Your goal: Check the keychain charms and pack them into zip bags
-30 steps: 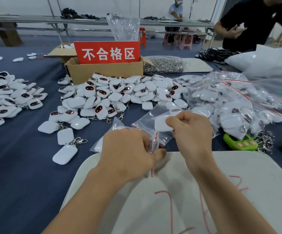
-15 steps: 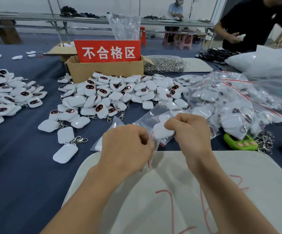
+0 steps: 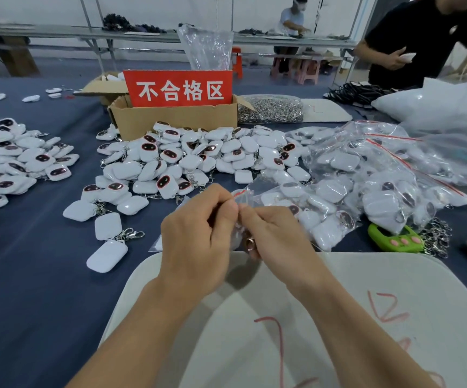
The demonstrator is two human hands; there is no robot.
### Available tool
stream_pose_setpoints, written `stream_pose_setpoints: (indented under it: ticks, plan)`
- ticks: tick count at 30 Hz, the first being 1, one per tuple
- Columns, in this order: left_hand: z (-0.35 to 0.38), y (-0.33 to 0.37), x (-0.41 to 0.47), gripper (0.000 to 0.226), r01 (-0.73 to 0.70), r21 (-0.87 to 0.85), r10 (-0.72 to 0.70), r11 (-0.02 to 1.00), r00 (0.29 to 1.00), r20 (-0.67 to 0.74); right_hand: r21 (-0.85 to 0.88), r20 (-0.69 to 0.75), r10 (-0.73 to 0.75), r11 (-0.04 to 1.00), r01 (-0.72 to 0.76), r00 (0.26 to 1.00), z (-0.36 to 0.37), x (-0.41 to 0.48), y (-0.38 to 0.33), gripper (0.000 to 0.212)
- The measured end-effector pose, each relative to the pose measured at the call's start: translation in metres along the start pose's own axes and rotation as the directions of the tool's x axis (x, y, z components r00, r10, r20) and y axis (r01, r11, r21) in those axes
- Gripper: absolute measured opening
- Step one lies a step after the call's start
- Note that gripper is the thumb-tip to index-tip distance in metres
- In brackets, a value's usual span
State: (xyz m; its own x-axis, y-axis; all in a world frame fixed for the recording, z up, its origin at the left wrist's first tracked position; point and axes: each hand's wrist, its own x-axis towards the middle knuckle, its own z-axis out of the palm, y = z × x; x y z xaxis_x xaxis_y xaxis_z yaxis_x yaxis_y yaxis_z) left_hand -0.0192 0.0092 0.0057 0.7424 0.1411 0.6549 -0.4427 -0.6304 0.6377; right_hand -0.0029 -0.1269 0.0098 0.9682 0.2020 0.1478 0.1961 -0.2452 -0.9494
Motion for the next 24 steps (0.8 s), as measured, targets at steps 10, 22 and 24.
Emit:
stream_pose_setpoints:
  ticks: [10,22,24]
  plan:
    - [-0.023,-0.011,0.031,0.017,0.107,-0.045,-0.115,0.993,0.859,-0.498,-0.012,-0.330,0.041,0.999,-0.048,0.943,-0.009,0.006,0.002,0.022]
    - [0.016,-0.038,0.021,0.025,0.201,0.522,-0.307,0.829,0.944,0.124,-0.311,-0.273,-0.033,0.949,-0.056,0.962,0.002,0.010,0.010,0.021]
    - [0.021,-0.046,0.018,0.025,0.149,0.562,-0.330,0.814,0.914,0.236,-0.308,-0.316,-0.063,0.951,-0.040,0.947,0.005,0.013,0.007,0.013]
